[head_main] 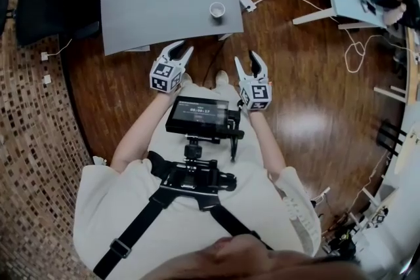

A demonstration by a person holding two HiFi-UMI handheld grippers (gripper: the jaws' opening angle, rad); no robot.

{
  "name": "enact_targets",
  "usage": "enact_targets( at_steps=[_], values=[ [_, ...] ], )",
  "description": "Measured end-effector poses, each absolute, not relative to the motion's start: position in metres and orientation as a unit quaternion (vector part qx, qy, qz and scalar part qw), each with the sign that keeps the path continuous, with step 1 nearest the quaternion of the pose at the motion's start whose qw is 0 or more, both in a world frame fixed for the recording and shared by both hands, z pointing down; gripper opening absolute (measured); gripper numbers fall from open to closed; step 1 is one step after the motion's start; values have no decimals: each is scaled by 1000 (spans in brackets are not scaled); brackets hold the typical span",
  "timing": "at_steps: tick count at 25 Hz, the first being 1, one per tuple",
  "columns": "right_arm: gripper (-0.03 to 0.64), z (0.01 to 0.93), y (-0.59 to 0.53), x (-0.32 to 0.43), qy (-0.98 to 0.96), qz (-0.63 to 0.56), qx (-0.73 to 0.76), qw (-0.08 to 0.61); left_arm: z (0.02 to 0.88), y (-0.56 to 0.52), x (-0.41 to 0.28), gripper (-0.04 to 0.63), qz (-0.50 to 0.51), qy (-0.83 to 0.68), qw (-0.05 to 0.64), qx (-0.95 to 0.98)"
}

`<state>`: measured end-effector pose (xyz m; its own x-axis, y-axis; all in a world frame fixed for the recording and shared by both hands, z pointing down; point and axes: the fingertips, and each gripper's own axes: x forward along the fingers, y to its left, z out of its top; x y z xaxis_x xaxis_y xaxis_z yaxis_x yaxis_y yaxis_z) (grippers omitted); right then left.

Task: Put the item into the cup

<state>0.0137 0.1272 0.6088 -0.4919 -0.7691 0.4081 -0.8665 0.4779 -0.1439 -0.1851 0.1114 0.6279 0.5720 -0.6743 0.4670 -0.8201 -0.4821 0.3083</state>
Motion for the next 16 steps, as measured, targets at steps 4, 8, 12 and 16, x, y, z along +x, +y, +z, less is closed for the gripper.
enact_targets(
  at_steps=[4, 8, 12, 16],
  values=[
    [241, 610, 124, 11, -853, 164, 473, 149, 627, 113, -181, 118, 146, -440, 251, 850],
    [241, 611, 122, 8, -860, 162, 462, 145, 629, 114, -183, 118, 147, -451, 258, 842],
    [241, 612, 120, 4, -863, 155, 458, 145, 634, 115, -188, 118, 148, -452, 263, 839],
    [241, 614, 121, 7, -861, 158, 460, 152, 633, 115, -187, 118, 149, -450, 262, 841]
  ],
)
